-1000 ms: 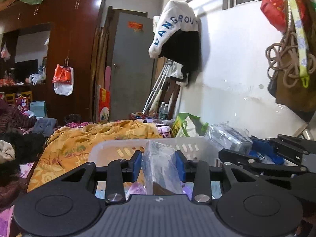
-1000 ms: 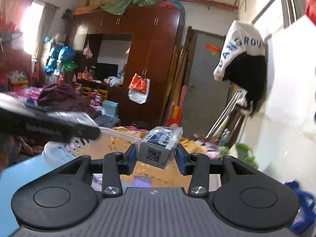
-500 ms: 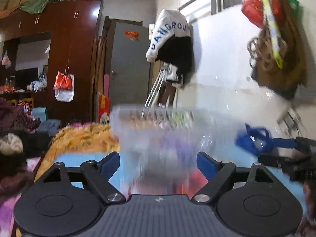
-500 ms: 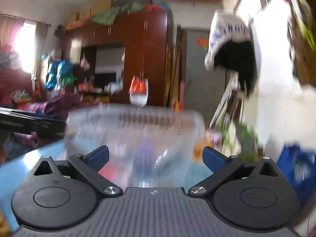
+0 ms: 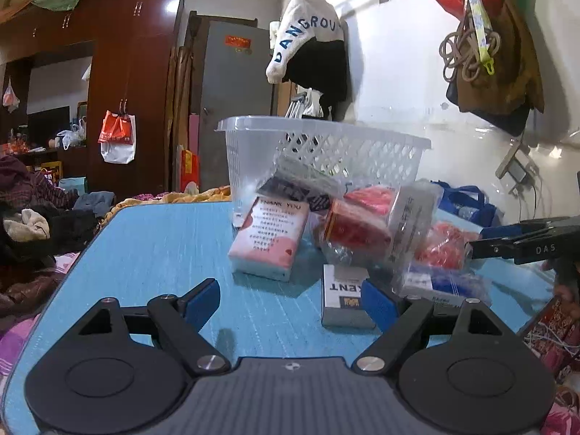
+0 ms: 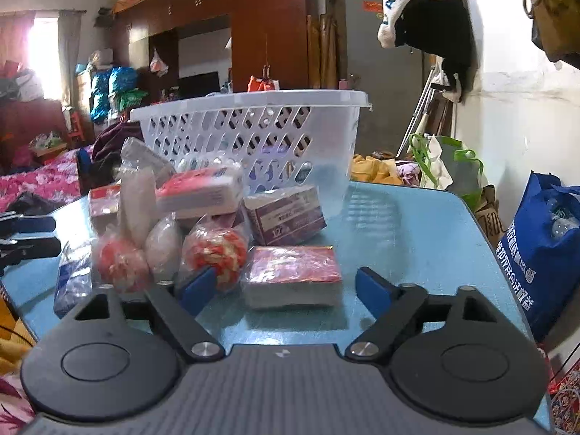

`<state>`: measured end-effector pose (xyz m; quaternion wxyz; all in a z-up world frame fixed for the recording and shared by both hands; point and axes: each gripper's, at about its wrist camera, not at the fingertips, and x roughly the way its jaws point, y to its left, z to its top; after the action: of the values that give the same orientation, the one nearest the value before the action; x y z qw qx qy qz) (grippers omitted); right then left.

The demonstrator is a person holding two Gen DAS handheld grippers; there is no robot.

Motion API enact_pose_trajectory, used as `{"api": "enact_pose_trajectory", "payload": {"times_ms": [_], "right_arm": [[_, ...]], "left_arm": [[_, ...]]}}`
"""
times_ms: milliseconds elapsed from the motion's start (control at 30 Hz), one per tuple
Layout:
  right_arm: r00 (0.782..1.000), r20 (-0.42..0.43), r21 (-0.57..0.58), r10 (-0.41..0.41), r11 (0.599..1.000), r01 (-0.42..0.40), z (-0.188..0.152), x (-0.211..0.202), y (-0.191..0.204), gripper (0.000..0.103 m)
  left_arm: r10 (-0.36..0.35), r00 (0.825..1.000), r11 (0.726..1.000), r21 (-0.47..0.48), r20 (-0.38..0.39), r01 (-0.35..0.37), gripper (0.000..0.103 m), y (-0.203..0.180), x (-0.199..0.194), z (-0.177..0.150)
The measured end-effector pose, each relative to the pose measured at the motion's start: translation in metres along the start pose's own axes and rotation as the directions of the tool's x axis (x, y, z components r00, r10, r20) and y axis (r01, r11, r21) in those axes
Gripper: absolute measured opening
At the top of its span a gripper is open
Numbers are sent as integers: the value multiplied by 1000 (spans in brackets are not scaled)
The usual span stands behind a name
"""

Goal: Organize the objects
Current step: 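Grasp the white KENT box with the left tool while the right tool reaches toward a red-wrapped box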

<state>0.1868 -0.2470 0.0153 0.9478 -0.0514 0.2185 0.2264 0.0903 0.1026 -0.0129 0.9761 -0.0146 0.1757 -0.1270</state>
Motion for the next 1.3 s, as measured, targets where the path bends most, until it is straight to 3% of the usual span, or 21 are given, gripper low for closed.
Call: {"api": "enact_pose_trajectory", "payload": {"times_ms": [233, 300, 333, 667, 867, 967, 1133, 1300], "right_arm": [[998, -31, -60, -56, 997, 54, 3, 10, 14, 81], [997, -36, -67, -73, 995, 70, 3, 14, 16, 72], [996, -35, -71, -84, 994, 82, 2, 15, 16, 63], [998, 16, -28, -53, 998, 54, -1, 7, 8, 62], [999, 27, -14, -44, 999, 44, -1, 5, 6, 62], [999, 29, -15, -42, 999, 42, -1, 5, 6, 62], [999, 36, -11, -39, 999, 40, -1, 4, 6, 62], [998, 49, -3, -39, 999, 39, -1, 2, 5, 62]], "left_arm": [[-3, 1000, 1000, 17, -5, 3, 89, -12, 5, -4], [-7, 1000, 1000, 23, -8, 7, 89, -15, 4, -5], [-7, 1000, 1000, 31, -9, 8, 89, -17, 4, -5], [-4, 1000, 999, 49, -20, 5, 89, -26, 9, -7], [49, 999, 997, 57, -23, -48, 88, -35, 19, -9], [58, 998, 997, 58, -17, -57, 81, -37, 20, -9], [37, 999, 995, 97, 6, -37, 43, -46, 16, -10], [53, 998, 992, 113, 22, -56, 43, -47, 8, -14]]}}
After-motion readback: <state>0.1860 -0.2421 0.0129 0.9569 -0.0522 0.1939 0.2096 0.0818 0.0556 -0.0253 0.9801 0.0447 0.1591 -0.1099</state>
